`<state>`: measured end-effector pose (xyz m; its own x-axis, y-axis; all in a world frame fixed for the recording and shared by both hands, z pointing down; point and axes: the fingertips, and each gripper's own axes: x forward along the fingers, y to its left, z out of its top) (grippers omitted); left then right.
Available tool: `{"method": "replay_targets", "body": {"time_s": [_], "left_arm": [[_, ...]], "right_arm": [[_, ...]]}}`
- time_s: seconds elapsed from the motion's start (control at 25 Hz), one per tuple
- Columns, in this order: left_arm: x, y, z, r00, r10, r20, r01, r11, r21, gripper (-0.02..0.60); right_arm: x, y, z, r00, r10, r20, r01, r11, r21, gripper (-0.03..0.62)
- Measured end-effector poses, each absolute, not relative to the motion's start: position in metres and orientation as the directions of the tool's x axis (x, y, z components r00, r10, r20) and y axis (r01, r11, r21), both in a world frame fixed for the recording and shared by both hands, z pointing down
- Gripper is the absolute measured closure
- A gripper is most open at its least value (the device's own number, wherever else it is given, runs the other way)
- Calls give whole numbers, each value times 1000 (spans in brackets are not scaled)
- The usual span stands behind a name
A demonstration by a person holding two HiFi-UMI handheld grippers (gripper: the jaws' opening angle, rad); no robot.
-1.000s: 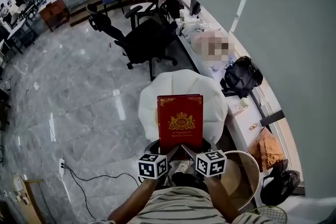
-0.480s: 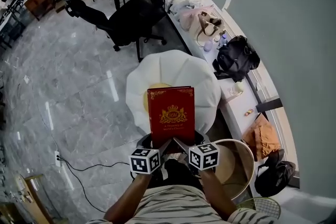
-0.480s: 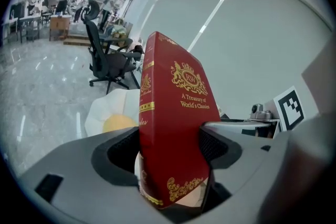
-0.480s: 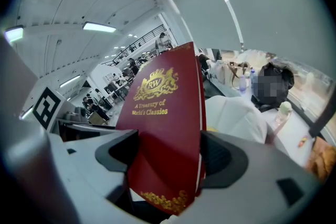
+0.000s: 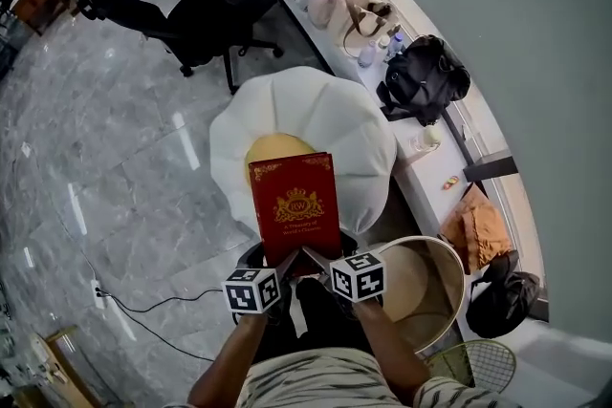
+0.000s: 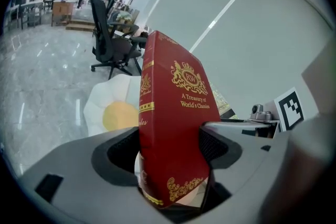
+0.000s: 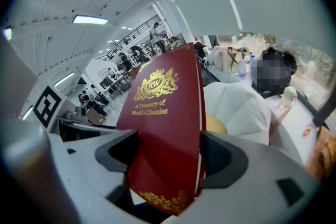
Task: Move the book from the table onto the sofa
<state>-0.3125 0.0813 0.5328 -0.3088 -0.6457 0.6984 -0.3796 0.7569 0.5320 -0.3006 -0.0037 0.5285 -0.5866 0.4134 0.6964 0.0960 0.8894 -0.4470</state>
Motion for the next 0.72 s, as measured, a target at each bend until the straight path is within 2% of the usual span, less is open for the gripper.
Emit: {"method": "replay_targets", "body": {"time_s": [0.72], "left_arm": [[-315,92,709,-186,-634,751,-353,756,551,224]], "right_arm": [[-298,6,707,-514,409,754,-10,876,-482,220]]}}
